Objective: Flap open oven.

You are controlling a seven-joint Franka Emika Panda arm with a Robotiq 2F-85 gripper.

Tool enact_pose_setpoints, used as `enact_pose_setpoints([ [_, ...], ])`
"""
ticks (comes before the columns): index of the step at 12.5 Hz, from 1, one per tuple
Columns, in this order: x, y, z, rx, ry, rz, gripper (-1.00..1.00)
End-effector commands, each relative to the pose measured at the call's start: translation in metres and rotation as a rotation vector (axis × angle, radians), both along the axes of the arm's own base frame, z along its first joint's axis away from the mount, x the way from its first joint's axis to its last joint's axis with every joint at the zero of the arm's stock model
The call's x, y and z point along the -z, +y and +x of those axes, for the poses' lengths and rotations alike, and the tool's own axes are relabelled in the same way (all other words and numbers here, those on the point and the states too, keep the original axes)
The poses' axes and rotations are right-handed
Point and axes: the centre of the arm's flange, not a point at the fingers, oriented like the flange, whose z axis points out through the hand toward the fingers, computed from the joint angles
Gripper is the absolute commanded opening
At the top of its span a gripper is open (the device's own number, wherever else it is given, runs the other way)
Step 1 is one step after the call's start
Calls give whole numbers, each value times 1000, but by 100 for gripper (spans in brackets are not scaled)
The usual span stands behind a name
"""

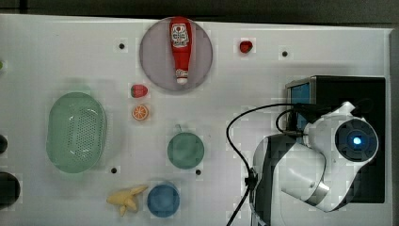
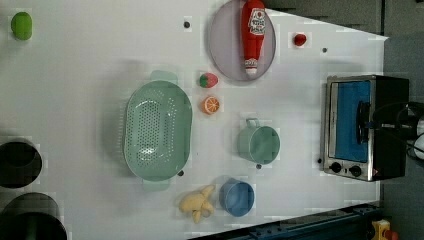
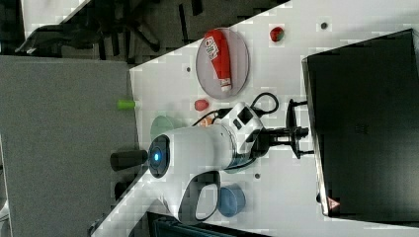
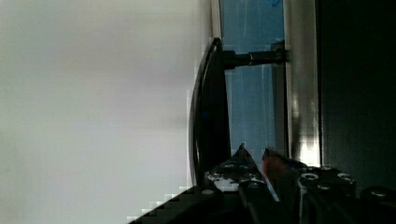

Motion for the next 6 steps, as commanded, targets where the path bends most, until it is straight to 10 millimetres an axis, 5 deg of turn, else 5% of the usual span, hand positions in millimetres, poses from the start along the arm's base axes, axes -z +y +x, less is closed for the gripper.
enact_pose_setpoints([
  [1, 19, 49, 12, -58, 56, -28, -65],
  [6, 43, 112, 18, -39, 92, -170, -65],
])
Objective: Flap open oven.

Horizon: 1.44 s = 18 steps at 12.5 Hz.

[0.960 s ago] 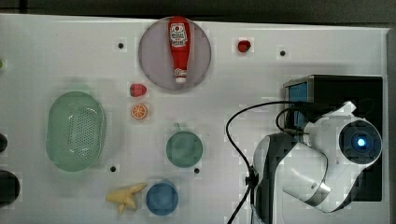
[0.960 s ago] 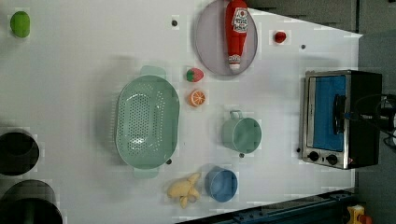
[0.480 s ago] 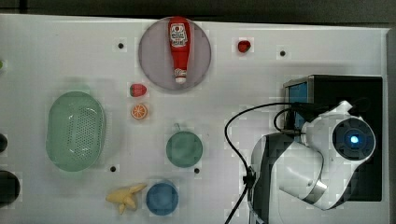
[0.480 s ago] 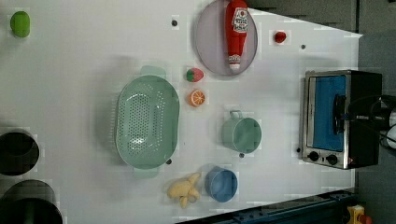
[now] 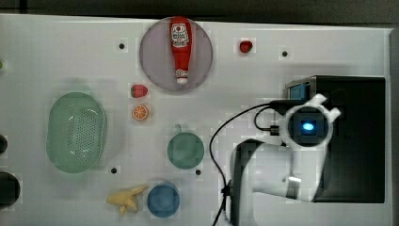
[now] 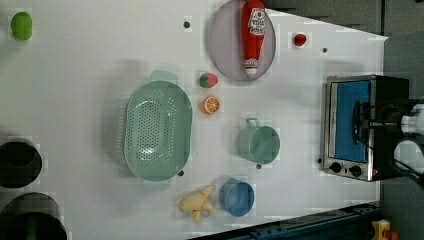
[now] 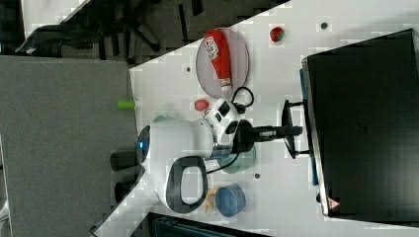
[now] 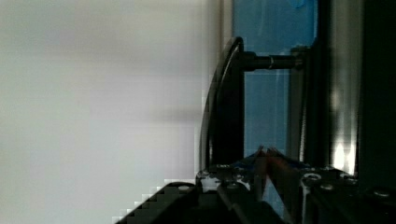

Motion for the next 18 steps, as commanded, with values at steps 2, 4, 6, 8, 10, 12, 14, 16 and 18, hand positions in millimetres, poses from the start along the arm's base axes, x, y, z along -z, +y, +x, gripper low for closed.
enact_pose_setpoints([
  [2, 40, 80, 7, 11, 29, -108, -65],
  [4, 56, 99, 9, 6, 33, -168, -65],
  [6, 76, 120, 10, 16, 30, -212, -65],
  [8, 103, 144, 9, 27, 22, -260, -65],
  [10, 130, 163, 8, 57, -3, -333, -65],
  [12, 158, 181, 5, 47, -23, -402, -65],
  [14, 182, 193, 2, -2, 0, -421, -65],
  [16, 188, 198, 4, -14, -2, -413, -65],
  [18, 182, 201, 8, -12, -29, -385, -65],
])
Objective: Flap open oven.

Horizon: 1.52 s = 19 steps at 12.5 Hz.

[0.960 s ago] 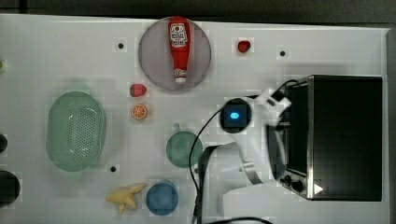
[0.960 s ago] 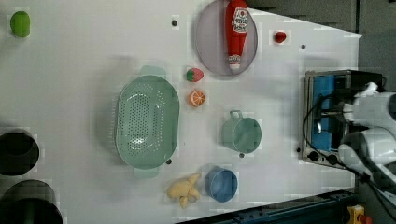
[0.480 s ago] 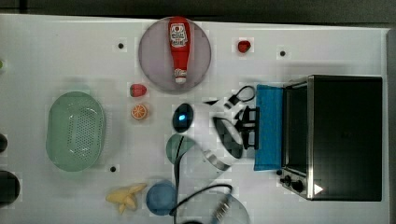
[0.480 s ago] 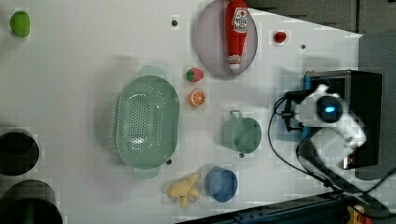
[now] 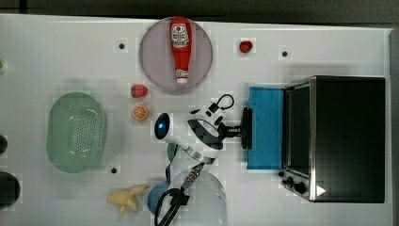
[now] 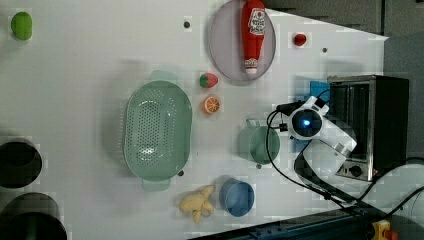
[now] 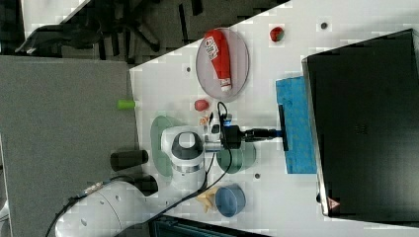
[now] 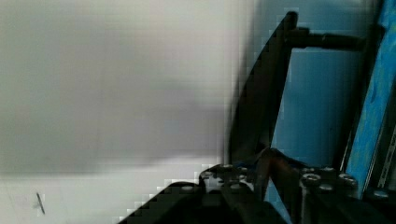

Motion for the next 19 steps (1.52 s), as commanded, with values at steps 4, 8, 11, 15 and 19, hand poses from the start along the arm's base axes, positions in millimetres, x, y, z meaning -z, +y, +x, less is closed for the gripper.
enact_pose_setpoints([
  [4, -93, -2, 42, 229, -285, 161, -65],
  [8, -182, -1, 55, 551, -444, 351, -65],
  [11, -238, -4, 50, 708, -492, 439, -65],
  [15, -326, -6, 26, 952, -473, 592, -65],
  [19, -429, -12, 6, 972, -480, 612, -65],
])
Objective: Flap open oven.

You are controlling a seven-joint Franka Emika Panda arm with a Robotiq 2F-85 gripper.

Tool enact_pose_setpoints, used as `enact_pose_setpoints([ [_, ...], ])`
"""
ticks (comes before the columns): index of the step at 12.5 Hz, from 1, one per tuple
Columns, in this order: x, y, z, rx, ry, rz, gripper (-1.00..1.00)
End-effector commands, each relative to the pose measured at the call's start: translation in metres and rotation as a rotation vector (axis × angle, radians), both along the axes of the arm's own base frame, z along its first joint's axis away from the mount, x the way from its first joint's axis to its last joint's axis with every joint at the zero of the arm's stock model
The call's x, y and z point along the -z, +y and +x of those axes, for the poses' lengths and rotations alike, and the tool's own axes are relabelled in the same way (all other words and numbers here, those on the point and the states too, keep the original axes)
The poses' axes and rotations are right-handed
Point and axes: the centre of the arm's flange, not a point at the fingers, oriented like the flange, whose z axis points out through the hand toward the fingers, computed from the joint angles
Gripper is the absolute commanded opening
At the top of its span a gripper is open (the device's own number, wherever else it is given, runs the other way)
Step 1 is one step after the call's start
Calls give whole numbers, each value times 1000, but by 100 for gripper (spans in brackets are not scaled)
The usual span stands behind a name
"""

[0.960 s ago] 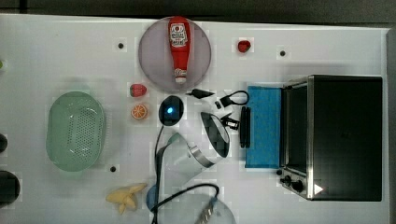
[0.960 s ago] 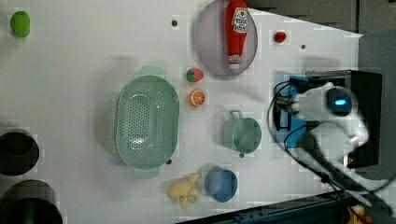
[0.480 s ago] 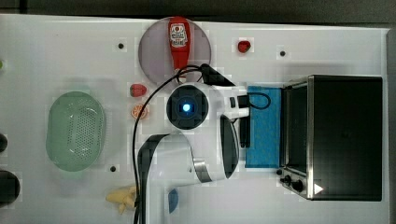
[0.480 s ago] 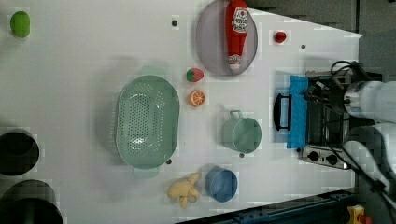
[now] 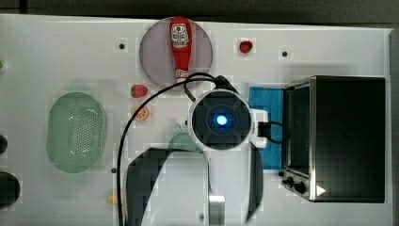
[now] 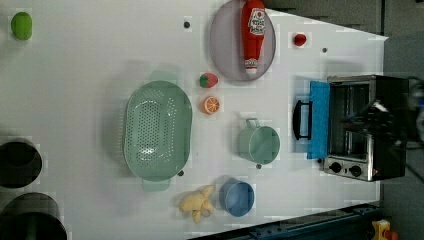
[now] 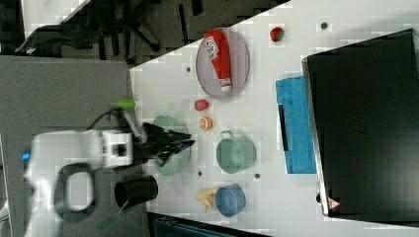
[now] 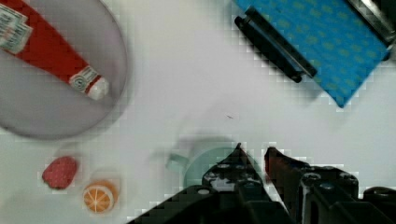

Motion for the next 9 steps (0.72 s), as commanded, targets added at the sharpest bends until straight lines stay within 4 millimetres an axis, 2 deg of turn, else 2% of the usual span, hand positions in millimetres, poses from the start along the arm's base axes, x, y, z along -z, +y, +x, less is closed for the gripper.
enact_pose_setpoints([
  [1, -84, -11, -9, 74, -40, 7, -65],
  [5, -123, -20, -14, 99, 21, 9, -65],
  [9, -125, -16, -13, 89, 15, 12, -65],
])
